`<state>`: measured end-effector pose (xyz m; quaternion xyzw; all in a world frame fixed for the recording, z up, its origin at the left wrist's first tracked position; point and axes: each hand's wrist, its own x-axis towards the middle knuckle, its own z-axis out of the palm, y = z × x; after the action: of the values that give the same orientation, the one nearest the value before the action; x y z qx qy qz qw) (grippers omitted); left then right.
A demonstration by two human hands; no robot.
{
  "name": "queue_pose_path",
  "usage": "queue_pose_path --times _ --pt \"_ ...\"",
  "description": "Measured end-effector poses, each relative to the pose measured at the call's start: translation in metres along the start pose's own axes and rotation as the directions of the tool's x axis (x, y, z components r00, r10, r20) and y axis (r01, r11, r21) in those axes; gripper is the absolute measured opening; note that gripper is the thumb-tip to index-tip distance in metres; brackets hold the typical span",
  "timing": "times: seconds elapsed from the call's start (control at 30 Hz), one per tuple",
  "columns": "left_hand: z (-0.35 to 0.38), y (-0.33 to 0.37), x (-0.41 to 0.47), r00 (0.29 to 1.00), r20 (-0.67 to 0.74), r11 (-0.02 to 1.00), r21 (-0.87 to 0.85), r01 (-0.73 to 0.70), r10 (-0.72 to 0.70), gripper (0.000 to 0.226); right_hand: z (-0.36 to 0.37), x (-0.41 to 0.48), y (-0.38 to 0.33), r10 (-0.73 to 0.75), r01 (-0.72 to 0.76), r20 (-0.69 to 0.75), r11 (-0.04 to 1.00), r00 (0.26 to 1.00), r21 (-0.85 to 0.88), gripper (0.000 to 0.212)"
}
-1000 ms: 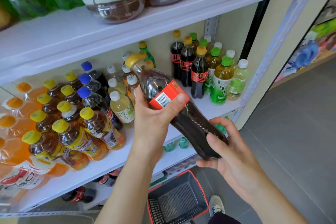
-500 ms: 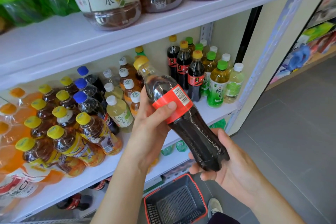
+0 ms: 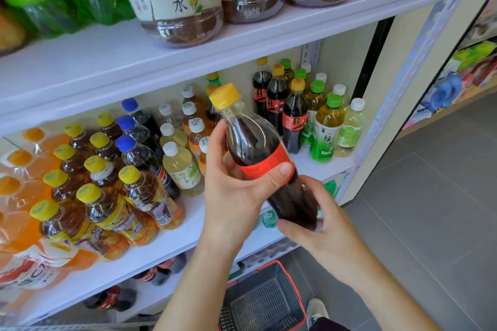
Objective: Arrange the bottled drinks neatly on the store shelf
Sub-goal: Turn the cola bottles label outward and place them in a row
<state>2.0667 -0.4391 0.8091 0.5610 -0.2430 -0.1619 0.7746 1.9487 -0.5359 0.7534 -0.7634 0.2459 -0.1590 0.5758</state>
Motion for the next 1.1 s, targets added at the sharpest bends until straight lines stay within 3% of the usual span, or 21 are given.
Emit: queue_pose_path --times 0.1,0.3,0.43,0.57,0.7,0.83,0.93,1.0,1.1 --pt "0.001 -0.002 -0.003 0.999 0.029 0.999 0.037 -0.024 0.023 0.091 0.004 0.004 -0.002 -0.107 0.097 -0.08 0.988 0.991 -0.123 0.066" --pt "0.004 -0.002 -0.003 0.995 0.1 0.998 0.064 -0.019 0.012 0.064 0.003 0.013 -0.007 -0.157 0.149 -0.097 0.985 0.983 -0.087 0.062" --pt "-0.003 0.007 0.008 0.979 0.196 0.993 0.117 0.024 -0.047 0.036 -0.018 0.016 0.004 -0.099 0.077 0.152 0.986 0.983 0.146 0.058" --pt "-0.005 0.008 0.027 0.968 0.237 0.983 0.18 0.039 -0.082 0.028 -0.041 0.018 0.013 -0.096 -0.098 0.48 0.927 0.872 0.362 0.06" --pt "0.002 0.003 0.048 0.953 0.258 0.976 0.187 0.114 -0.161 0.014 -0.058 0.032 0.02 -0.123 -0.215 0.605 0.864 0.787 0.455 0.067" --pt "0.024 -0.006 0.066 0.982 0.178 0.973 0.23 0.024 -0.066 0.012 -0.074 0.057 0.03 -0.109 -0.266 0.607 0.828 0.787 0.493 0.061" --pt "0.041 -0.018 0.077 0.993 0.115 0.956 0.292 -0.032 -0.002 0.011 -0.085 0.078 0.034 -0.065 -0.196 0.563 0.899 0.824 0.391 0.059" --pt "0.051 -0.029 0.083 0.988 0.147 0.897 0.427 -0.11 0.051 0.017 -0.09 0.094 0.037 -0.043 -0.109 0.501 0.956 0.864 0.271 0.06" --pt "0.066 -0.048 0.093 0.96 0.261 0.707 0.661 -0.253 0.099 0.03 -0.096 0.116 0.037 -0.085 0.032 0.353 0.988 0.932 0.153 0.061"
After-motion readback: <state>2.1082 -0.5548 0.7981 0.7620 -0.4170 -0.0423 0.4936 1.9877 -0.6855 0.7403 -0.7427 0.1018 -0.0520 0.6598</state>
